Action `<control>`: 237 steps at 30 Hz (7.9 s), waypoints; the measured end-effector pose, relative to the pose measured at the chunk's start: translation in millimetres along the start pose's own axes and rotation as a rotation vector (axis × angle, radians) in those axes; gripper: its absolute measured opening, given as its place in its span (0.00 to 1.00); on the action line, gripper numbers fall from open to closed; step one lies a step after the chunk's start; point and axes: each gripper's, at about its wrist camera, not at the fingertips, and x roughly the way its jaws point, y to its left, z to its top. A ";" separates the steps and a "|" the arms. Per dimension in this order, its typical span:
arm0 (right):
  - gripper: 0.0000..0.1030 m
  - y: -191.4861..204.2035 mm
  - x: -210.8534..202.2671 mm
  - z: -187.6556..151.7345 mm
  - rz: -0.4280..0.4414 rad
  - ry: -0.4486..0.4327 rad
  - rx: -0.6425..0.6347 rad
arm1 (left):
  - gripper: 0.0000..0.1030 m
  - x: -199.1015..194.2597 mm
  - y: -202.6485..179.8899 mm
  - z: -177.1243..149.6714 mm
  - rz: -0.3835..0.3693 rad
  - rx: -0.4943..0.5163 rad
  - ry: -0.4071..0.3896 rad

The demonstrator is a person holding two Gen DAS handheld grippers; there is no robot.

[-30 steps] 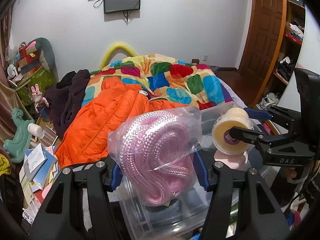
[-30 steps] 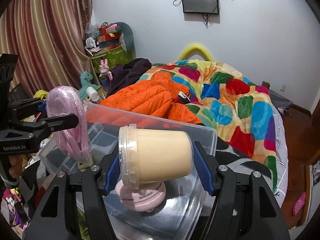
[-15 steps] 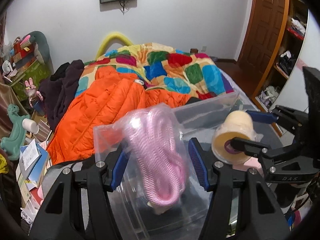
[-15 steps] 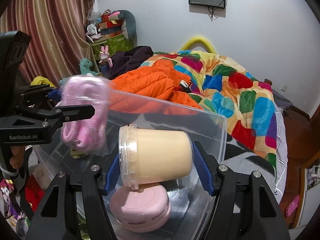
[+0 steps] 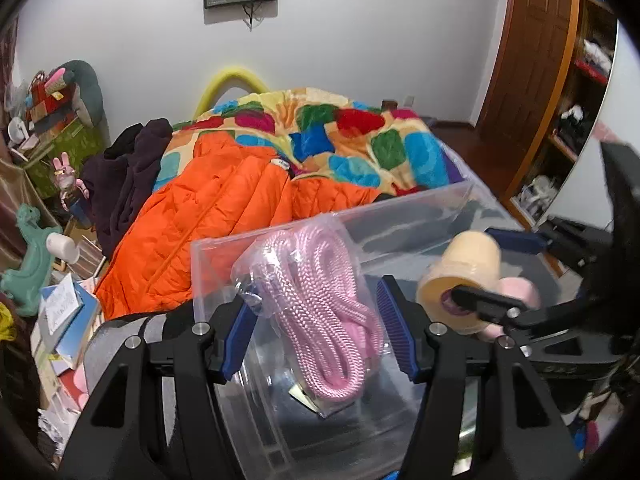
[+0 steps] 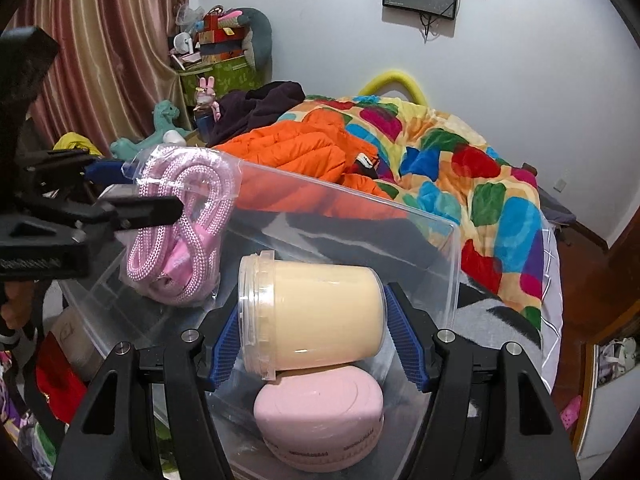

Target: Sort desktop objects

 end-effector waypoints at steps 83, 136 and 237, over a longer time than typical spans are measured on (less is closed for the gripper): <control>0.70 86.6 -65.3 -149.8 0.075 -0.180 0.117 | 0.97 -66.3 -35.0 -182.1 0.042 -0.076 -0.047; 0.70 16.8 -154.8 -116.7 0.074 -0.417 0.226 | 0.33 -116.4 -26.4 -149.0 0.025 -0.134 -0.220; 0.85 35.6 -96.1 -89.5 -0.126 -0.335 0.176 | 0.89 -76.0 -13.7 -128.0 -0.026 -0.181 -0.218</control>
